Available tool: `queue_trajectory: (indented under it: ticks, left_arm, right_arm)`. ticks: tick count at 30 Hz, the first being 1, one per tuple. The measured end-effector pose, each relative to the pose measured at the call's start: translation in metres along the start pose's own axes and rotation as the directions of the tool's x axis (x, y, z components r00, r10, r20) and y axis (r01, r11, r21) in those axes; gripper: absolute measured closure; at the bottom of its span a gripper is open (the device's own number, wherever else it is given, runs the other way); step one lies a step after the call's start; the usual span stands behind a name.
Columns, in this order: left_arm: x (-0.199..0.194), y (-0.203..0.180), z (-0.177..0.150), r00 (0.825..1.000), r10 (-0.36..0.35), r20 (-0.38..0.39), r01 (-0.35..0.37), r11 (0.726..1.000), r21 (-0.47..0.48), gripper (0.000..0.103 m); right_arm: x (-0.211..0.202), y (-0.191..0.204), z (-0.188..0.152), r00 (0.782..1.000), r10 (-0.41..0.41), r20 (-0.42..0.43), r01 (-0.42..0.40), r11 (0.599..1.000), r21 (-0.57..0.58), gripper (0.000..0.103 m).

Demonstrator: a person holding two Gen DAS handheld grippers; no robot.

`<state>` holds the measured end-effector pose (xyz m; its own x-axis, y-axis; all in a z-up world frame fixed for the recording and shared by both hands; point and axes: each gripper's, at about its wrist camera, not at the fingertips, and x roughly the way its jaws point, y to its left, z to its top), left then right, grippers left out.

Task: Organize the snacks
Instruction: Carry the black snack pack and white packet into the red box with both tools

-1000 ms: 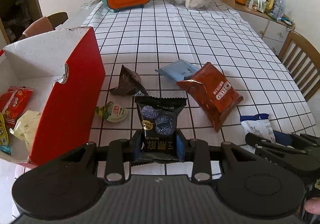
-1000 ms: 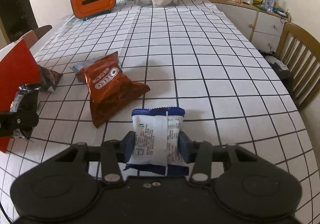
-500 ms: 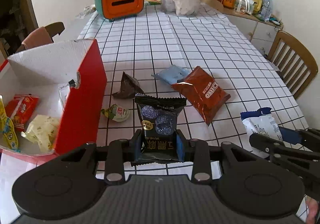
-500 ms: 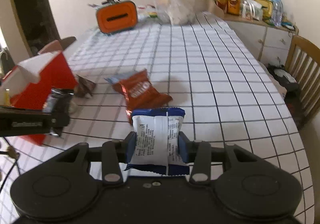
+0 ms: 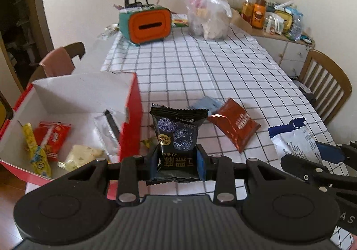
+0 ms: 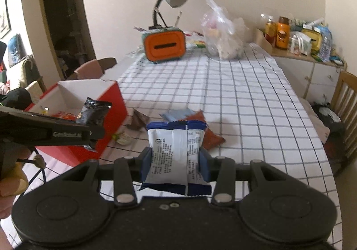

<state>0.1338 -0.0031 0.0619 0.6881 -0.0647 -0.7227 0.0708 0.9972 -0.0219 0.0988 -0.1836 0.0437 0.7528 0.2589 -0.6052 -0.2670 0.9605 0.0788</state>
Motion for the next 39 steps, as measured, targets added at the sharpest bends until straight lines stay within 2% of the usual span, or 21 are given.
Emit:
queue_trajectory:
  ticks: [8, 17, 25, 30, 39]
  left_arm:
    - [-0.012, 0.042, 0.009, 0.999, 0.042, 0.025, -0.041, 0.999, -0.032, 0.069]
    - [-0.016, 0.106, 0.019, 0.993, 0.112, 0.022, -0.11, 0.992, -0.068, 0.069]
    - [-0.004, 0.167, 0.018, 0.984, 0.176, -0.002, -0.175, 0.979, -0.104, 0.069]
    - [0.012, 0.202, 0.016, 0.978, 0.205, -0.048, -0.21, 0.97, -0.126, 0.069]
    - [0.039, 0.224, 0.01, 0.966, 0.239, -0.099, -0.248, 0.964, -0.091, 0.069]
  right_arm:
    - [0.003, 0.041, 0.021, 0.999, 0.039, 0.024, -0.038, 0.998, -0.045, 0.061]
    - [0.027, 0.093, 0.043, 0.996, 0.085, 0.012, -0.083, 0.992, -0.095, 0.061]
    - [0.067, 0.147, 0.053, 0.992, 0.127, -0.027, -0.13, 0.981, -0.147, 0.061]
    - [0.096, 0.173, 0.056, 0.992, 0.12, -0.043, -0.126, 0.977, -0.175, 0.061]
    - [0.146, 0.197, 0.052, 0.988, 0.104, -0.118, -0.124, 0.976, -0.18, 0.061]
